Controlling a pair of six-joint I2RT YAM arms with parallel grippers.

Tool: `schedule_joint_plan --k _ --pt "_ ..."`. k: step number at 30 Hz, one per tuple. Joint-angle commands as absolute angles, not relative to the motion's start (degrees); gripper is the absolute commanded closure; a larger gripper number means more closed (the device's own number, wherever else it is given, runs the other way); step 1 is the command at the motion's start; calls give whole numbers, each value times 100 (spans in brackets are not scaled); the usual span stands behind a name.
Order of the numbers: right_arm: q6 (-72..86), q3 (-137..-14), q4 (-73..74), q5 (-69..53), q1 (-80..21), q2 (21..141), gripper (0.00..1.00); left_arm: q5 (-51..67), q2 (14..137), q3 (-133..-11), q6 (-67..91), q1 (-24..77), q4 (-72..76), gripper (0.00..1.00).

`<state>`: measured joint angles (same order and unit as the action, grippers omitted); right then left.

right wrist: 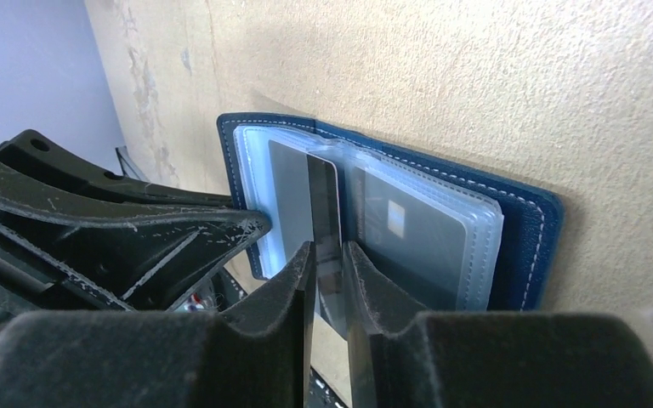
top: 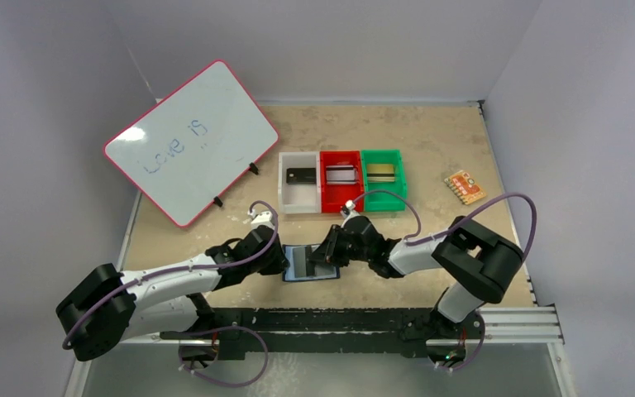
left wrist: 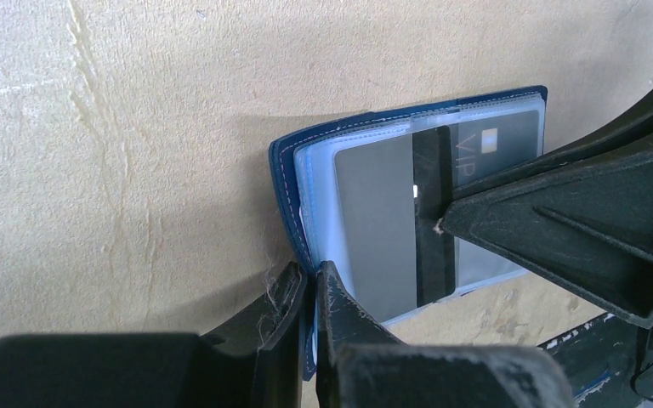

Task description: Take the credit cards out of the card holder

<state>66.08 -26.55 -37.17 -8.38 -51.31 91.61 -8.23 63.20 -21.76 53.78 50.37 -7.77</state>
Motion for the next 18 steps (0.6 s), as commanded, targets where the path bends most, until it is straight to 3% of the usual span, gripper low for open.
schedule_joint_plan --k 1,12,16,18 --pt "6722 -2741 -4019 -859 -5122 9331 78 -677 6393 -2329 5243 5062 -737 100" --pt "6741 -2737 -4150 -866 -5124 9549 73 -654 6434 -2307 5271 5061 -667 100" --pt "6791 -2689 -4289 -915 -5122 9681 82 -546 6415 -2332 5197 5062 -612 99" --pt "6837 -2656 -4353 -921 -5120 9679 91 -545 6331 -2338 5194 5062 -615 93"
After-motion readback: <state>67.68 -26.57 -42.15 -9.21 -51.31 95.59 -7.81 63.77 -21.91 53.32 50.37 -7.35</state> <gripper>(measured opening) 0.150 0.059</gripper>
